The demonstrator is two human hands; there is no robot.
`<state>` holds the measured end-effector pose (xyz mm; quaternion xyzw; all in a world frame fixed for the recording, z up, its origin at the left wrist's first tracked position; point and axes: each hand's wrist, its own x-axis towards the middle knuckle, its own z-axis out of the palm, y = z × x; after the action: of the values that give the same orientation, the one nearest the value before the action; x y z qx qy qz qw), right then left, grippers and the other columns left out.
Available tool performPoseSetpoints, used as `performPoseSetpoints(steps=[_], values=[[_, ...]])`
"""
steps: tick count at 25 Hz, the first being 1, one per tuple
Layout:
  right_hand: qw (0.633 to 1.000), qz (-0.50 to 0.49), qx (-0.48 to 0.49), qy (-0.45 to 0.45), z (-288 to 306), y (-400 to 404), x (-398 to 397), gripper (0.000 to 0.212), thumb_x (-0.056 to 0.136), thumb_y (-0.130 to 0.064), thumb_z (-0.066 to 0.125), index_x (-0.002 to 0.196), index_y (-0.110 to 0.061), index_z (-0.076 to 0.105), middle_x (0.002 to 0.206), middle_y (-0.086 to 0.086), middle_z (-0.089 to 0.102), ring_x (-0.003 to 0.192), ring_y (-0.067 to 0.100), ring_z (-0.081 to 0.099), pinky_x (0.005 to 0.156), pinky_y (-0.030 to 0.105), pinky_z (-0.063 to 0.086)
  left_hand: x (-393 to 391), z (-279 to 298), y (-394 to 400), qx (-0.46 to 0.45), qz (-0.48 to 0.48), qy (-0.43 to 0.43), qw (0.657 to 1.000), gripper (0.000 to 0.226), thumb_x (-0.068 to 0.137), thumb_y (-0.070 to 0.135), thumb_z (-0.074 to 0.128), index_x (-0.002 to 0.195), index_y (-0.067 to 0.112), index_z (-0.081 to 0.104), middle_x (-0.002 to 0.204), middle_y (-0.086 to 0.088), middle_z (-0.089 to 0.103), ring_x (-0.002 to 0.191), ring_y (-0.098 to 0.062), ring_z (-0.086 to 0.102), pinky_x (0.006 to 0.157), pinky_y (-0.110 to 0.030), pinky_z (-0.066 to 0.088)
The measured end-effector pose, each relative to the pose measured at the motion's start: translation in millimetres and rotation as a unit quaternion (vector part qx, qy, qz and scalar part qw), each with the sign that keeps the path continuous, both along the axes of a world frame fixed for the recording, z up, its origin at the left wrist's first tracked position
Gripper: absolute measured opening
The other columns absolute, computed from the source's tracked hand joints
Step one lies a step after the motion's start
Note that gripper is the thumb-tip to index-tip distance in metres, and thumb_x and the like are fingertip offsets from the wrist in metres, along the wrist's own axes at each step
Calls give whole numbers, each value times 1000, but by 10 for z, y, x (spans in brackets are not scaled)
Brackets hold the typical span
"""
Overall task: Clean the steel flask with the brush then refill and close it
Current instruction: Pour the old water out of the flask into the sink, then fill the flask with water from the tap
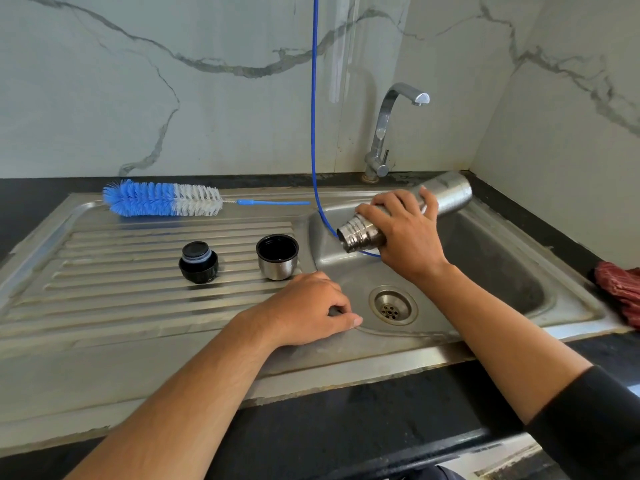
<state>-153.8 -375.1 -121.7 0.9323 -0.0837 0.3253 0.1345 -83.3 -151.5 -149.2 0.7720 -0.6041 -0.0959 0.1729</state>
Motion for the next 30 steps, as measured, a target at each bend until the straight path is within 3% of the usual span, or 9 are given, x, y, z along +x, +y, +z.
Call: performPoseSetpoints(steps=[3, 6, 8, 11, 16, 22, 25, 27, 30], values=[[973, -52, 218, -53, 89, 122, 104, 72, 68, -24, 80, 134, -36, 54, 125, -9, 58, 118, 19, 50, 101, 48, 33, 4, 26, 17, -9, 3, 8, 1000, 33, 96, 56, 59, 97, 29, 77, 92, 14, 66, 101, -7, 51, 97, -28, 38], [865, -25, 482, -134, 139, 102, 196, 70, 66, -27, 85, 128, -37, 53, 115, -14, 65, 105, 12, 61, 91, 41, 48, -41, 74, 97, -72, 14, 80, 994, 26, 94, 52, 64, 100, 30, 76, 100, 16, 65, 103, -2, 57, 97, -33, 47], [817, -5, 560, -138, 132, -70, 181, 64, 70, -30, 89, 124, -32, 55, 108, -13, 68, 97, 9, 66, 90, 40, 56, -76, 210, 109, -137, 27, 124, 982, 19, 93, 48, 67, 99, 32, 75, 103, 17, 66, 105, -5, 63, 94, -36, 51], [795, -15, 592, -127, 71, -350, 148, 60, 71, -34, 90, 121, -30, 56, 105, -15, 67, 95, 2, 63, 93, 42, 57, -16, 563, -98, -180, 36, 102, 978, 15, 91, 42, 73, 98, 29, 76, 101, 14, 69, 99, -7, 67, 90, -29, 51], [777, -43, 612, -137, -38, -608, 249, 59, 68, -38, 91, 116, -31, 58, 102, -13, 68, 94, 8, 66, 93, 43, 57, 417, 1223, -943, -210, 102, 70, 970, 13, 91, 33, 75, 99, 22, 76, 91, 9, 73, 83, -2, 67, 76, -17, 52], [779, -36, 612, -133, -65, -694, 349, 59, 70, -37, 90, 118, -29, 58, 98, -16, 68, 90, 6, 66, 79, 31, 53, 1101, 1342, -2252, -198, 187, 28, 962, 29, 95, 27, 69, 121, 14, 70, 111, -4, 71, 99, -19, 67, 91, -37, 56], [781, -31, 609, -137, -54, -695, 377, 58, 70, -39, 90, 118, -30, 57, 99, -16, 68, 89, 5, 66, 80, 32, 55, 1314, 1245, -2717, -170, 205, -3, 964, 32, 97, 26, 66, 128, 16, 68, 125, -6, 69, 109, -24, 67, 98, -41, 55], [781, -32, 608, -136, -61, -702, 390, 57, 70, -41, 89, 116, -31, 57, 98, -16, 68, 88, 5, 66, 81, 35, 57, 1430, 1209, -2929, -147, 200, -42, 968, 26, 99, 23, 63, 121, 15, 72, 122, -5, 71, 106, -24, 68, 96, -40, 56], [775, -33, 616, -141, -55, -702, 396, 57, 70, -41, 90, 116, -32, 57, 99, -16, 68, 89, 6, 66, 84, 38, 59, 1611, 1152, -3099, -122, 218, -81, 965, 22, 96, 15, 64, 113, 9, 74, 103, -6, 76, 87, -21, 71, 84, -39, 60]])
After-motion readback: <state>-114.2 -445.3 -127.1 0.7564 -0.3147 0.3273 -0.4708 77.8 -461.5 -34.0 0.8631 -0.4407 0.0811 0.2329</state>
